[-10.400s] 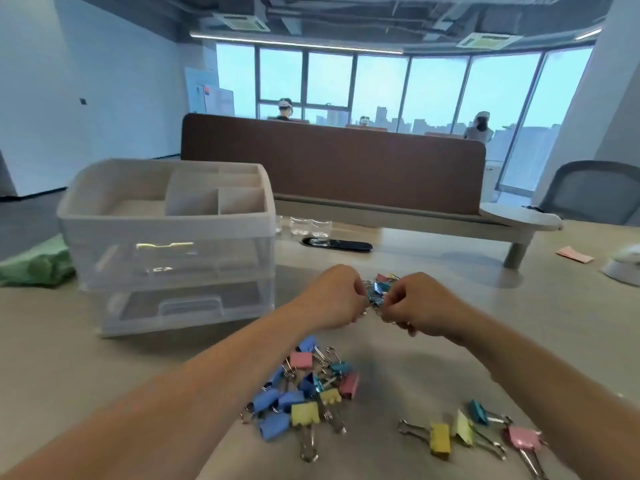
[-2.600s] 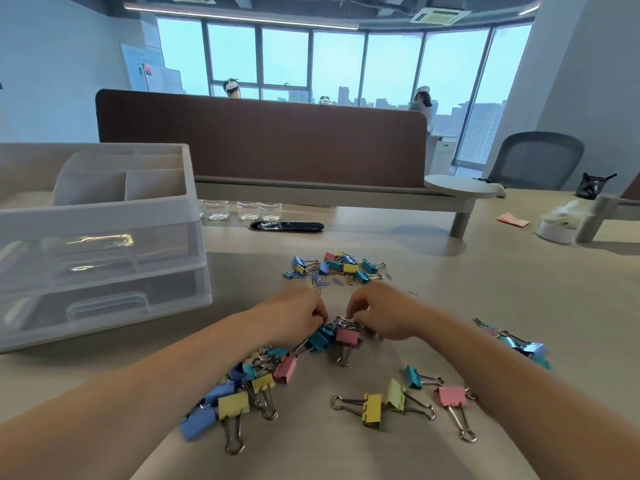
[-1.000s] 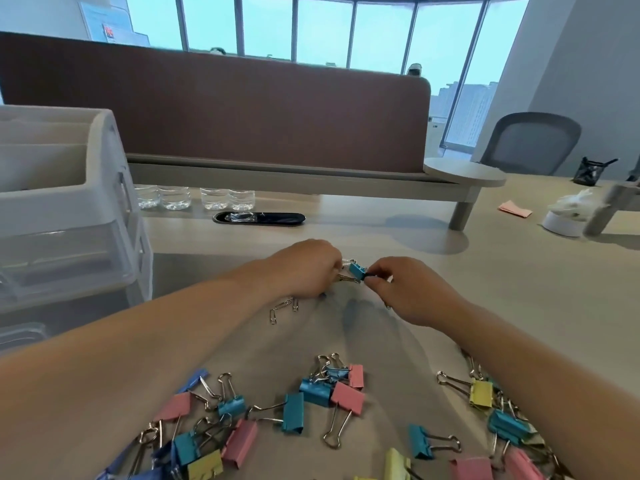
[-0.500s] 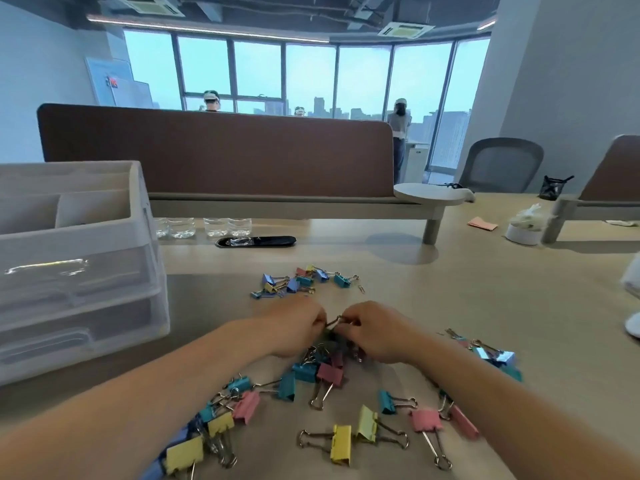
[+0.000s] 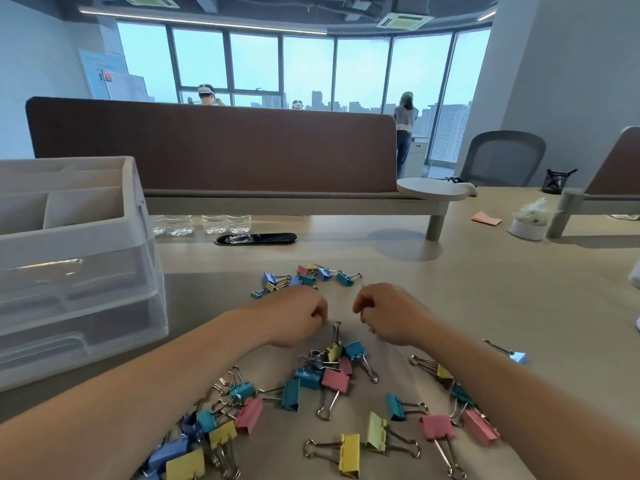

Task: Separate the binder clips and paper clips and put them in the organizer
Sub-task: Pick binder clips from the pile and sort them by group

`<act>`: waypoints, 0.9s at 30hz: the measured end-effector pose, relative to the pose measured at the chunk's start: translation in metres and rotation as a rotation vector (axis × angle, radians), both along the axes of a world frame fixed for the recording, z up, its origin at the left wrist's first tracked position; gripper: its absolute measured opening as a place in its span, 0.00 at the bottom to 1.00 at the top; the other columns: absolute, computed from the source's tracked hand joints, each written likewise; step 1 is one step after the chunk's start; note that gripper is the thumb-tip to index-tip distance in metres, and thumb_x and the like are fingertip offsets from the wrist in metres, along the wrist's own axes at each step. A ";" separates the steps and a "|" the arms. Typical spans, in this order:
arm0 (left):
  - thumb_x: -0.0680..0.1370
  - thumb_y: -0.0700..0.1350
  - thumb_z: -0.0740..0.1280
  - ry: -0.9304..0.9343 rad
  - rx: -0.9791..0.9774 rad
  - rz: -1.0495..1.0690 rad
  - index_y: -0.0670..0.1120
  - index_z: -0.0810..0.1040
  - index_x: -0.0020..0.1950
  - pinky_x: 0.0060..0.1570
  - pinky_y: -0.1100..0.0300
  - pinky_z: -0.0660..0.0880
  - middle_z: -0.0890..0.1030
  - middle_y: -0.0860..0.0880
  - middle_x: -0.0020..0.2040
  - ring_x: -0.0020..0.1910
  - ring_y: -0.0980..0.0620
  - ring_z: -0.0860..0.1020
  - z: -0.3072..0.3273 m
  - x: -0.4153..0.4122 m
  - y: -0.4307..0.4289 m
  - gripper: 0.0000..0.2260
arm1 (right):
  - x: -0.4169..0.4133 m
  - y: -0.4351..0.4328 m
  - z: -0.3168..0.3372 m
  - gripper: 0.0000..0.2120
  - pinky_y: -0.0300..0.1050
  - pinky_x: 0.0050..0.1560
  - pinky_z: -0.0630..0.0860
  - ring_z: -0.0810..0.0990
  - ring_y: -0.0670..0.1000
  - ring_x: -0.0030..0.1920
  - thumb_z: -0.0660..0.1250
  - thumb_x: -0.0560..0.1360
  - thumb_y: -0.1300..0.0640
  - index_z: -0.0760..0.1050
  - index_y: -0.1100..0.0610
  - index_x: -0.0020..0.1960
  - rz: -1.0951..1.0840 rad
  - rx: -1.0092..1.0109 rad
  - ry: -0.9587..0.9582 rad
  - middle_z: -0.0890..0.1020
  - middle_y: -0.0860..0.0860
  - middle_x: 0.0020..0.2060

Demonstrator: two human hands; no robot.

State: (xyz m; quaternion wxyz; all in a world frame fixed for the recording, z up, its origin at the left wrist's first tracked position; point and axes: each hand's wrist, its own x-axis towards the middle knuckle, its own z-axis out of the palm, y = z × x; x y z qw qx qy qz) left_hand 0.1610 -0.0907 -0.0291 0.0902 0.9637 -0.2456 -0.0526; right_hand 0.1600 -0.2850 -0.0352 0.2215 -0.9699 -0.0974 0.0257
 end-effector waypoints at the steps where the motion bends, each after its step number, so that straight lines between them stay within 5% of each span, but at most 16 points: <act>1: 0.81 0.44 0.58 -0.019 -0.008 0.011 0.47 0.80 0.59 0.50 0.58 0.73 0.80 0.50 0.57 0.52 0.53 0.77 0.000 0.009 0.000 0.12 | 0.009 0.000 -0.002 0.13 0.45 0.52 0.79 0.80 0.48 0.48 0.59 0.77 0.63 0.79 0.50 0.52 -0.011 -0.003 -0.032 0.81 0.48 0.49; 12: 0.78 0.45 0.65 -0.233 -0.018 0.060 0.48 0.77 0.64 0.57 0.51 0.74 0.75 0.47 0.59 0.58 0.47 0.73 -0.005 0.114 -0.007 0.14 | 0.096 0.005 -0.002 0.26 0.51 0.63 0.74 0.74 0.54 0.64 0.63 0.75 0.65 0.71 0.49 0.71 0.052 -0.278 -0.158 0.72 0.50 0.66; 18: 0.78 0.48 0.66 -0.205 0.025 0.057 0.49 0.76 0.66 0.56 0.55 0.72 0.74 0.46 0.61 0.60 0.47 0.72 -0.019 0.139 -0.013 0.16 | 0.123 0.009 -0.013 0.18 0.52 0.57 0.75 0.74 0.55 0.58 0.63 0.77 0.59 0.75 0.48 0.66 0.169 -0.402 -0.117 0.76 0.51 0.57; 27: 0.76 0.45 0.67 -0.292 -0.039 0.073 0.47 0.79 0.57 0.49 0.55 0.73 0.75 0.47 0.54 0.56 0.46 0.73 -0.033 0.144 -0.020 0.11 | 0.128 0.003 -0.017 0.14 0.50 0.57 0.74 0.76 0.53 0.56 0.67 0.77 0.52 0.74 0.49 0.62 0.179 -0.292 -0.178 0.77 0.50 0.57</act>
